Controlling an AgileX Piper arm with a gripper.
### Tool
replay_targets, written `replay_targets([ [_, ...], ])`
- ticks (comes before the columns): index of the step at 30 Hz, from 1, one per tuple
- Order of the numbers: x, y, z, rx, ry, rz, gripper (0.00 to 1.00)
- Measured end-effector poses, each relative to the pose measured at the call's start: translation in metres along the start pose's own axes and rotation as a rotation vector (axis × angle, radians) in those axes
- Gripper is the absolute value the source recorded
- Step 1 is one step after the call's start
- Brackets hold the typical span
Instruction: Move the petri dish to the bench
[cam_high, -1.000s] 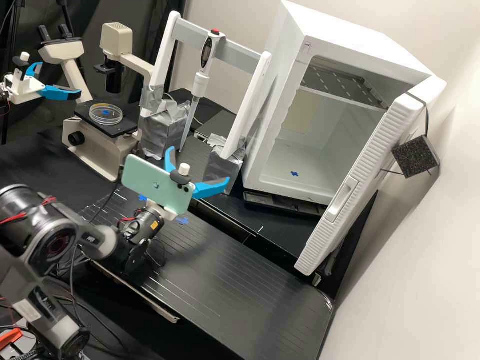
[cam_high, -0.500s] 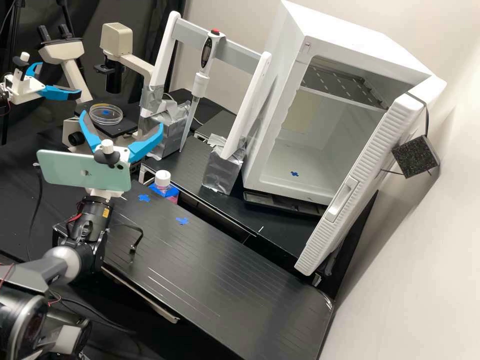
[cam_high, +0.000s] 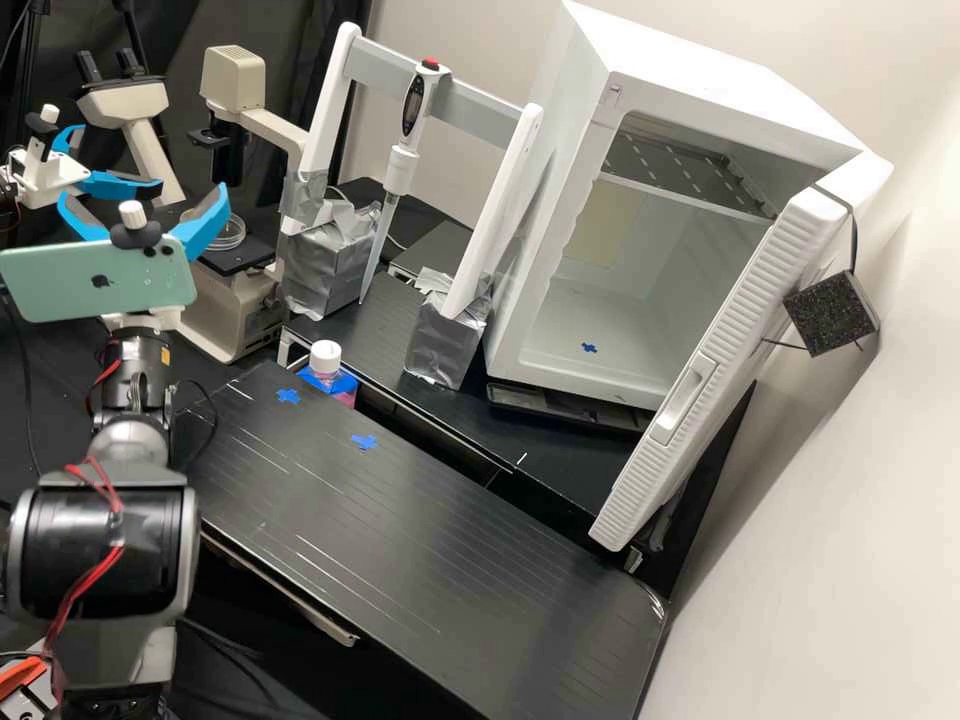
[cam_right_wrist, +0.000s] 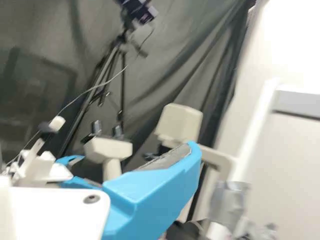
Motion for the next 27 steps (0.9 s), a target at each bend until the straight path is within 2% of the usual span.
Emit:
replay_targets([
  [5,0.028,-0.014,0.003,-0.028,-0.019,-0.071,1.00],
  [12,0.067,-0.016,0.018,-0.041,-0.056,-0.060,1.00],
  [16,0.087,-0.021,0.029,-0.041,-0.088,-0.084,1.00],
  [20,0.108,-0.031,0.044,-0.014,-0.136,-0.130,1.00],
  [24,0.124,-0.036,0.061,0.027,-0.175,-0.160,1.00],
  [27,0.135,-0.035,0.076,0.071,-0.201,-0.164,1.00],
])
